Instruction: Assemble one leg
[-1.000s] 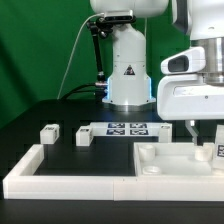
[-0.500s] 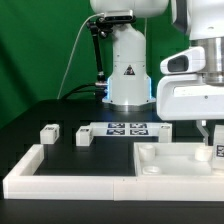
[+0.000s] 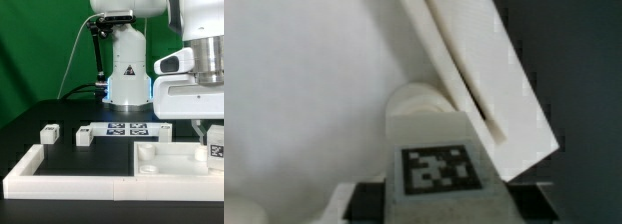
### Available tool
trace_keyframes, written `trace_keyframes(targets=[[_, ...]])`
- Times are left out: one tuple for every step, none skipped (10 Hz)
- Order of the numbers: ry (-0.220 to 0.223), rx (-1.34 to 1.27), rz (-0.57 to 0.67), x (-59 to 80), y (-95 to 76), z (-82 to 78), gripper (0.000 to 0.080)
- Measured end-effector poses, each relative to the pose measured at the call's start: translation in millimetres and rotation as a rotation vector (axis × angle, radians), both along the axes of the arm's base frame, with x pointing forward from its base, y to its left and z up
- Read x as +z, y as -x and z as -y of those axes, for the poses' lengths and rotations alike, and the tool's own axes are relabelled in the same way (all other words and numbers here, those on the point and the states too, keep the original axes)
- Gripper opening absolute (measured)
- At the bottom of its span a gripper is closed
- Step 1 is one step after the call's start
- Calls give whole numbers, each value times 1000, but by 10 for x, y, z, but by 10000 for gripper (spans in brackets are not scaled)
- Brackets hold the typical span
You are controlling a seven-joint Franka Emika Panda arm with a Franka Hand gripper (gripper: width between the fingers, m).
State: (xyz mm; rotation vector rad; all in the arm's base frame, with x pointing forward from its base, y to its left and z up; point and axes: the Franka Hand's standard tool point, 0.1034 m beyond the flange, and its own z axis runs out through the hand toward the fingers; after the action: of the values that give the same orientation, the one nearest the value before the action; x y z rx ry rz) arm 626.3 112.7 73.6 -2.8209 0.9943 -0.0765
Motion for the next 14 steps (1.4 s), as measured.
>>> trace_keyframes(targets=[[-11, -104, -4, 0, 6, -6, 291], [-24, -224, -16, -1, 10, -32, 291], [-35, -315, -27, -4, 14, -36, 291], [-44, -391, -36, -7, 17, -42, 291], [-58, -517, -52, -12, 21, -53, 291], [-68, -618, -65, -18, 25, -65, 291], [-83, -707, -76, -25, 29, -86, 291], [-104, -829, -96, -28, 34, -102, 292], [-121, -899, -109, -28, 34, -106, 292], [-122, -907, -111, -28, 34, -109, 292], [-122, -906, -111, -28, 35, -111, 299], [-121, -891, -109, -28, 35, -112, 299], [-117, -856, -103, -27, 34, -112, 492], [-113, -812, -97, -26, 33, -113, 616]])
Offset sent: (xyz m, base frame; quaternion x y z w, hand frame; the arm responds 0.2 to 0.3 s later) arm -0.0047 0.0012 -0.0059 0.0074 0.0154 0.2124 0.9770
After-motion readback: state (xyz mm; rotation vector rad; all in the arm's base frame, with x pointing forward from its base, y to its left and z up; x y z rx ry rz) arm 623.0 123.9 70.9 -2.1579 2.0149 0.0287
